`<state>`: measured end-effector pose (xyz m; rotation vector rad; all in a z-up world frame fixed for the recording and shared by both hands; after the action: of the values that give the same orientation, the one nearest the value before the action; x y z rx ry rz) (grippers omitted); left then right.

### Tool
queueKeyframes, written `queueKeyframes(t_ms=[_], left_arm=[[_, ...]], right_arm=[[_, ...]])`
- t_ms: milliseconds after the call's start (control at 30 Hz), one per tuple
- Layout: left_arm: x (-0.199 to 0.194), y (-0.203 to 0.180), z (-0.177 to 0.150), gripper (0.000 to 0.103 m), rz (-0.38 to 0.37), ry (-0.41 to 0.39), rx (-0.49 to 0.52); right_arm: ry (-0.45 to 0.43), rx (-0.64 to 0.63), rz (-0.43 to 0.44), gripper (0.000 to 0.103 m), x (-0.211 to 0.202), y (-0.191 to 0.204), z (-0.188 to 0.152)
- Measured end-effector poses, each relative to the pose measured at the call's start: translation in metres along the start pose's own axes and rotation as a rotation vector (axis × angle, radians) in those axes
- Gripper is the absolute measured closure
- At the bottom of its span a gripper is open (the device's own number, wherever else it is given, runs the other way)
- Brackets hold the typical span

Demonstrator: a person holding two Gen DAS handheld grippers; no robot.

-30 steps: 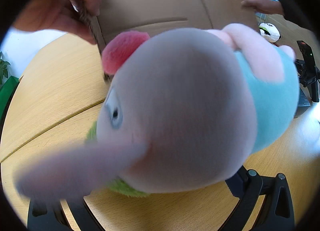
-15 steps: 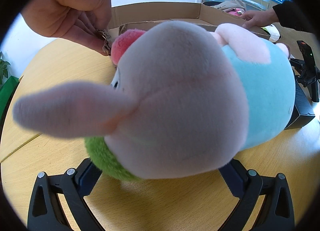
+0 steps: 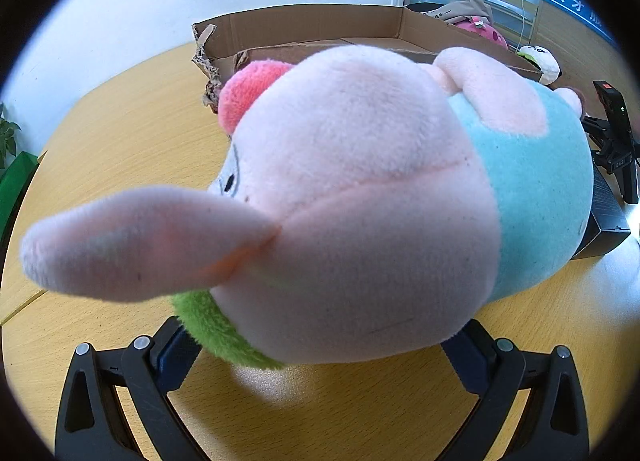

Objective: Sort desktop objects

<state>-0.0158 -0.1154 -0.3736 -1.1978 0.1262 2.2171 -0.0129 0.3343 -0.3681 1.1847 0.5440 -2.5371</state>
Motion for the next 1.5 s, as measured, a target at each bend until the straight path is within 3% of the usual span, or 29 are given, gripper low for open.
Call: queueKeyframes(t_ms=[400, 567, 700, 800, 933, 1033, 1167, 1333, 1500], left_arm=[[0.001, 0.000, 0.001, 0.000, 0.010, -0.004, -0.014], [0.002, -0.002, 0.005, 0.000, -0.002, -0.001, -0.001], [-0.013, 0.004, -0.008, 0.001, 0.098, 0.026, -0.087], [-0.060, 0.003, -0.004, 0.001, 0.177, -0.041, -0.147], [-0.134, -0.007, 0.025, 0.001, 0.204, -0.117, -0.240], [-0.194, -0.017, 0.059, 0.001, 0.207, -0.195, -0.312], [-0.254, -0.030, 0.085, 0.001, 0.253, -0.236, -0.374], [-0.286, -0.074, 0.113, 0.001, 0.285, -0.262, -0.349], [-0.298, -0.122, 0.139, 0.001, 0.222, -0.287, -0.369]], right_arm=[[0.001, 0.004, -0.003, 0.000, 0.000, 0.000, 0.000], [0.018, 0.057, -0.042, 0.000, -0.001, -0.003, 0.000], [0.215, 0.057, -0.084, 0.000, -0.014, -0.006, -0.023], [0.305, 0.061, -0.177, 0.000, -0.048, -0.024, -0.030], [0.256, 0.068, -0.266, 0.000, -0.113, -0.043, 0.009], [0.182, 0.124, -0.242, 0.000, -0.154, -0.042, 0.055], [0.063, 0.189, -0.192, 0.000, -0.199, -0.032, 0.119], [-0.088, 0.195, -0.154, 0.000, -0.251, -0.030, 0.179], [-0.169, 0.156, -0.094, 0.000, -0.292, -0.025, 0.196]])
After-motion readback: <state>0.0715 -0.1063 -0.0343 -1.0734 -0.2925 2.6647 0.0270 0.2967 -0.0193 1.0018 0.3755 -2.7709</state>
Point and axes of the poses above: each gripper's, at about its wrist camera, not at the fingertips, and x roughly the way its jaws point, y to its left, z to its top, the point moved 10 cm from there along x, roughly the way its jaws point, and after that the axes turned 14 degrees about -z, right-handed, at the moved point
